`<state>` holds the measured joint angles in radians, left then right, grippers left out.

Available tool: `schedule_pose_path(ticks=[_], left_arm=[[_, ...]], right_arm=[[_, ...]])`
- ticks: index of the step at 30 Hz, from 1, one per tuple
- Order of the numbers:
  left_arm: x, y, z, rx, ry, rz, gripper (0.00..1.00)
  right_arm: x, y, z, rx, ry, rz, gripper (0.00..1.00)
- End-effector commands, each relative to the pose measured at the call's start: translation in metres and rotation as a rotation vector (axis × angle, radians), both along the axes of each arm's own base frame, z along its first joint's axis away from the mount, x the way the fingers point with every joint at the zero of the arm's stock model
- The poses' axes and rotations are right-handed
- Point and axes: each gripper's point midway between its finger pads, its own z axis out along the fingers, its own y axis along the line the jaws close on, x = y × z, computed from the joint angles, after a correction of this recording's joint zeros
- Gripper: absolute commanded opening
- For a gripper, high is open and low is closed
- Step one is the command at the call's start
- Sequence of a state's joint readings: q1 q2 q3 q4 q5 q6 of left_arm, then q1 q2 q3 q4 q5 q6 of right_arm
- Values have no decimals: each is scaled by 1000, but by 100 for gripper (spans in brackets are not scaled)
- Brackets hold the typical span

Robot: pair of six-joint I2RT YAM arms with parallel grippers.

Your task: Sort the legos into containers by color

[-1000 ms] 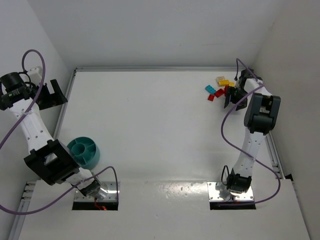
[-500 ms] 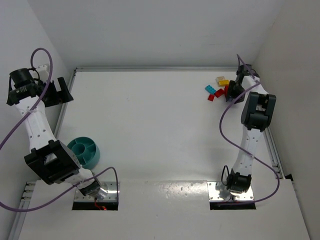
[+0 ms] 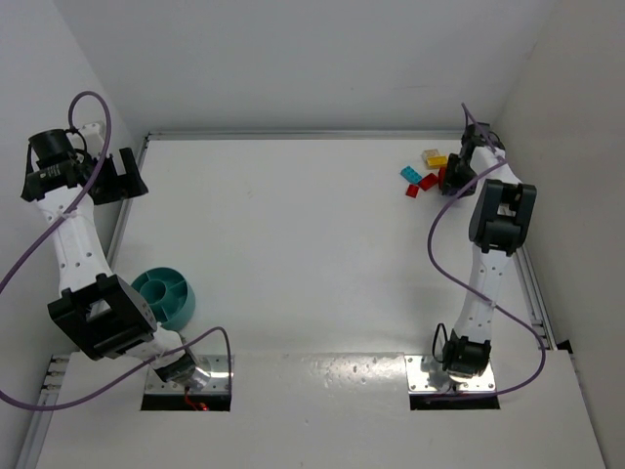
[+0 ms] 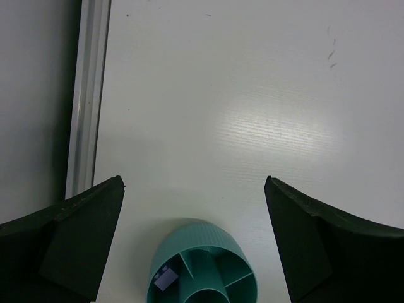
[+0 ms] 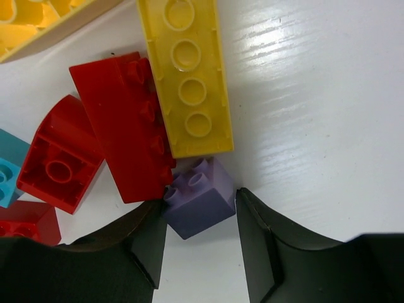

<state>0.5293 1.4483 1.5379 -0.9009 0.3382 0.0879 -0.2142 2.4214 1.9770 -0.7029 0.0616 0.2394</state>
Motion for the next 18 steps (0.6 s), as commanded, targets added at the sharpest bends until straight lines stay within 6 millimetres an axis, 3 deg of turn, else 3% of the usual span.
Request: schedule_pose_path(ticks=[1,6,18], left_arm=[[4,0,13,25,-52,11,100],[4,0,13,24,-52,11,100],[2,0,6,22,-35,5,100]], right_arm=[[17,-4,1,-31,-45,0,47],[24,-5,3,-32,-64,23,61],[22,3,-9,-25,-46,223,55]])
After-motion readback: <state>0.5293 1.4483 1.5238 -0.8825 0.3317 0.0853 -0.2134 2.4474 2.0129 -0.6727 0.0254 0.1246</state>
